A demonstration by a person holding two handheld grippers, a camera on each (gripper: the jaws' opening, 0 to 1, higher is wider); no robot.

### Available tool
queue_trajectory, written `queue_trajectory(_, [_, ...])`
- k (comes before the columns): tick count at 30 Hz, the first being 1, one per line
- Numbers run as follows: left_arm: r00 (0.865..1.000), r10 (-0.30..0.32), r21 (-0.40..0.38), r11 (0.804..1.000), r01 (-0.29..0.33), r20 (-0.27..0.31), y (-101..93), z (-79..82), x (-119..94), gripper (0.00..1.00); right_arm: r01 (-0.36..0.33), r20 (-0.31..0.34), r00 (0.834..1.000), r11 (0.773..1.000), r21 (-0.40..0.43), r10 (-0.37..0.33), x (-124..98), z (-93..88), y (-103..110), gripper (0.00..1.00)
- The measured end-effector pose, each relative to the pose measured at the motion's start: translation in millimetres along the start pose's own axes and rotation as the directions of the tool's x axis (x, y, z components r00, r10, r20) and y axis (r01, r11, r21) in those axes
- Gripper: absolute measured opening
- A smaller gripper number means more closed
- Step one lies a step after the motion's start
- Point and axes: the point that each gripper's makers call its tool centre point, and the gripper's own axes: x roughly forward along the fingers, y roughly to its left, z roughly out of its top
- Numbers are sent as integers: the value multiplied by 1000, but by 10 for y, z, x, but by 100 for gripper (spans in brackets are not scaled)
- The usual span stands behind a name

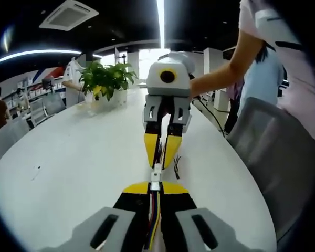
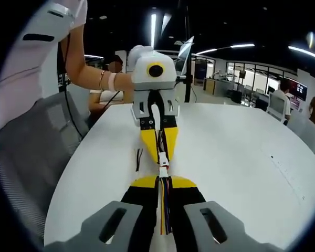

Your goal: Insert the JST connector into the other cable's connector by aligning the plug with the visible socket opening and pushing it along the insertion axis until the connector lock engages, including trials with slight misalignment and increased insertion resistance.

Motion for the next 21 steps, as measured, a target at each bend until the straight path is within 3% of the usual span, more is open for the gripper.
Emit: queue_trajectory(21, [999,-35,4,999,35,-3,-48,-8,59,0,-11,-1,1000,1000,-18,11,16,-30,9,3])
